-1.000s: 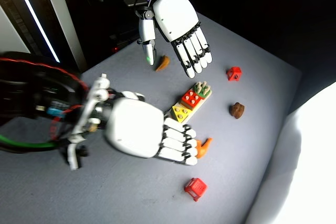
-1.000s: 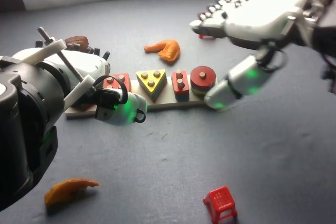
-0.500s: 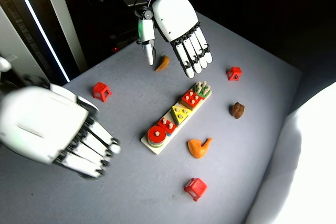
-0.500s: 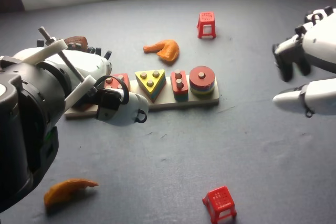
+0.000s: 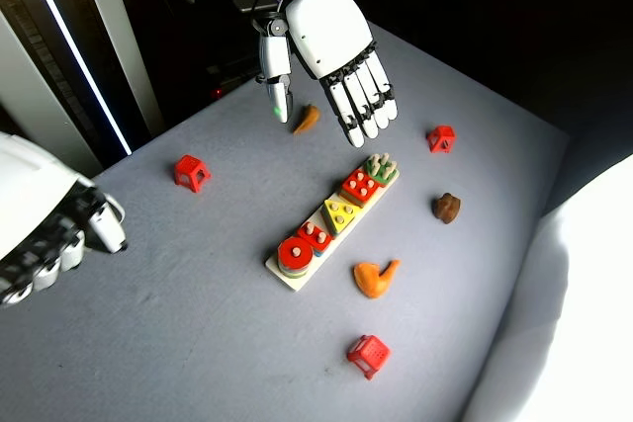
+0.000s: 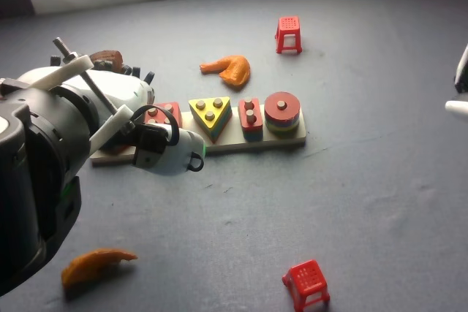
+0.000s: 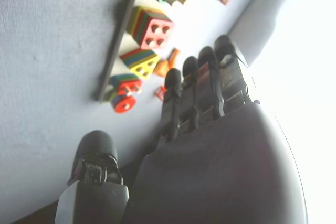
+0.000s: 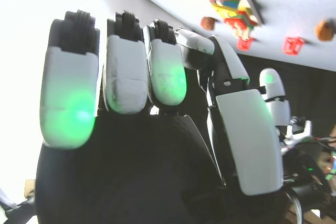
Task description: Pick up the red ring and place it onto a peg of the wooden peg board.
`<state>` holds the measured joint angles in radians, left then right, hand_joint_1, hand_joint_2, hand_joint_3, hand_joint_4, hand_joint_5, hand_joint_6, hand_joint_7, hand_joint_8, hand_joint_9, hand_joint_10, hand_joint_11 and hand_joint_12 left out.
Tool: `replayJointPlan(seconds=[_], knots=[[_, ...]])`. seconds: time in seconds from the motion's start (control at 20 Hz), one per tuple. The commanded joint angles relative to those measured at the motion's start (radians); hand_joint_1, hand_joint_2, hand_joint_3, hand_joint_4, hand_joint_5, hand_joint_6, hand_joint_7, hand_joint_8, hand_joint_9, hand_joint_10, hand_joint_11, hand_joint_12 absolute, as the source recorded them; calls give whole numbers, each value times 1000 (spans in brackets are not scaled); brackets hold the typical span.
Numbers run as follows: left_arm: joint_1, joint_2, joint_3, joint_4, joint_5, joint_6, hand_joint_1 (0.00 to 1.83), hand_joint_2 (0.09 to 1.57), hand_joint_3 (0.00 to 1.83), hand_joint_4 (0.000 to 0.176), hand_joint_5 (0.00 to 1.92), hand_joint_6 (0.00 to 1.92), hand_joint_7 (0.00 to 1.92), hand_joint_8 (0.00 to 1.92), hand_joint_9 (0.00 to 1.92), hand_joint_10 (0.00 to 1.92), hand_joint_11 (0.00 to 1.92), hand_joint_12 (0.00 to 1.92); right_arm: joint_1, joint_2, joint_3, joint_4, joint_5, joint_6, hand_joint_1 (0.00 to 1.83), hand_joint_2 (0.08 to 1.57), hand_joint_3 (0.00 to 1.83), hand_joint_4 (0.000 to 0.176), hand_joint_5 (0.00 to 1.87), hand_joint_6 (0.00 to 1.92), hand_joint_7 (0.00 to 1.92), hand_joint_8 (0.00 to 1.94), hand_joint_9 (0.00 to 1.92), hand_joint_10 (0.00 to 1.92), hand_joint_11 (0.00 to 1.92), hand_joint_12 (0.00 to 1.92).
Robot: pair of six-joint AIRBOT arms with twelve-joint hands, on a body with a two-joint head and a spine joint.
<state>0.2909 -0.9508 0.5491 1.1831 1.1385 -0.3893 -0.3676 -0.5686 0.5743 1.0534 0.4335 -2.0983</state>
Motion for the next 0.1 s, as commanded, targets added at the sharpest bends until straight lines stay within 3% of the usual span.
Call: replayJointPlan(seconds=[0.0,0.05], knots=[[-13,-2,-1,87,15,5,0,1262,0,0,118,2,97,3,62,4,0,133,6,4,-6,-33,65,-2,945,1456,0,176,1474,1921,1577,1941,1641,1921,1799,1921],[-13,-2,-1,87,15,5,0,1262,0,0,115,1,95,2,60,2,0,134,7,4,-9,-33,69,-2,938,1454,0,176,1465,1921,1569,1941,1632,1921,1796,1921]])
